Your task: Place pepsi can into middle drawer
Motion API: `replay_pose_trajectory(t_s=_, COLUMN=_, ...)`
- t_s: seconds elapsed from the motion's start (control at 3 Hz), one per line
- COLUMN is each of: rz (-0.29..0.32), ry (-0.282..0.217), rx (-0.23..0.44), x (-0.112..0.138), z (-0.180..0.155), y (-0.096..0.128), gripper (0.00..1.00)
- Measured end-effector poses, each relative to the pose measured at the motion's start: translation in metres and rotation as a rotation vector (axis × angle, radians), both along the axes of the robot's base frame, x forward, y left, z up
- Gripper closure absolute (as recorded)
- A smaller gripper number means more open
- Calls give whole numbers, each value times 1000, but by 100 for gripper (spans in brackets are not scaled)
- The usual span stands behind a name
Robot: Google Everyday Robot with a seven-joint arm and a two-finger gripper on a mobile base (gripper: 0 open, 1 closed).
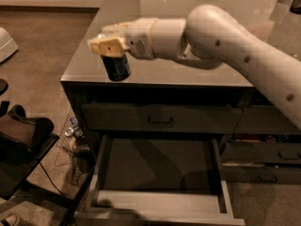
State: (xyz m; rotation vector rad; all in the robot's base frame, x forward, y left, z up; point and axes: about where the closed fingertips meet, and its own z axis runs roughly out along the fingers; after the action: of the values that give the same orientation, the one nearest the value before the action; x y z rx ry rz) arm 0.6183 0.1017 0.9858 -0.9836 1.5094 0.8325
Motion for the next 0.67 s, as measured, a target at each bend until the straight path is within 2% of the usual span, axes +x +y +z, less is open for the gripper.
replay_pose_trajectory(t_s=0.33, rz=-42, ry=82, rx=31, x=-31, z=-54, y=-22, gripper=100)
replay_pose_trajectory(t_s=0.67, rz=-148, ry=140, rx=68, x=-65, z=-156, y=-52, gripper=100)
